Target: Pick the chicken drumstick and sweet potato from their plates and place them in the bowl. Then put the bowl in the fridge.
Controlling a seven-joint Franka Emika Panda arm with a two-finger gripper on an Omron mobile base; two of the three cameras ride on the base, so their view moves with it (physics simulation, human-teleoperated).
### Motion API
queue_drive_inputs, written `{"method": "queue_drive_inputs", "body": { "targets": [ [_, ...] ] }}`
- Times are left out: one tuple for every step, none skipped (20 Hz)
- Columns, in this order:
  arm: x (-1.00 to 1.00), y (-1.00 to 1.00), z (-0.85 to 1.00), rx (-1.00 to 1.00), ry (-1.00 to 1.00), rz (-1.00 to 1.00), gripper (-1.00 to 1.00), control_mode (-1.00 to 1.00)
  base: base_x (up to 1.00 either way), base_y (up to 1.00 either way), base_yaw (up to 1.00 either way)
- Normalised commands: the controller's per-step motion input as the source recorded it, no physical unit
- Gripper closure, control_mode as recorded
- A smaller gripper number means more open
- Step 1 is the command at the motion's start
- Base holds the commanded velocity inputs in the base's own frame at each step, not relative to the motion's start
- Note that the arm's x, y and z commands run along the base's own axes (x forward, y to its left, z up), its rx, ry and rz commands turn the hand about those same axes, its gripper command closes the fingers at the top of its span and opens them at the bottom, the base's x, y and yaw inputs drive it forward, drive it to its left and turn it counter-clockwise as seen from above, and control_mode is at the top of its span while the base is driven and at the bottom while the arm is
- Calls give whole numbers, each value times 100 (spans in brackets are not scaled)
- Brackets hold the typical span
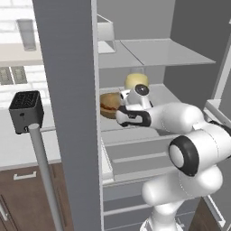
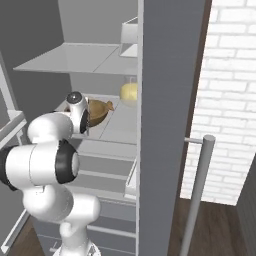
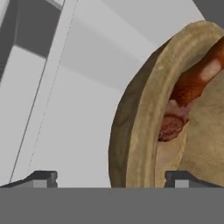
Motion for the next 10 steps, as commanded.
{"method": "queue_drive_inputs", "body": {
  "targets": [
    [-38,-28,0,1,0,-2,-100,-100,0,0,0],
    [-45,-24,0,1,0,-1,-100,-100,0,0,0],
    [-47,-19,4,1,-2,0,-100,-100,0,0,0],
    [-48,-10,14,0,-5,0,-100,-100,0,0,0],
    [-47,-9,21,0,-6,0,-100,-100,0,0,0],
    [-45,-12,28,0,-7,0,-100,-100,0,0,0],
    [-49,-13,31,0,-8,0,-100,-100,0,0,0],
    [-64,-19,36,0,-7,0,-100,-100,0,0,0],
    [-66,-26,26,0,-4,0,-100,-100,0,0,0],
    [-62,-36,27,0,0,0,-100,-100,0,0,0]
  ]
}}
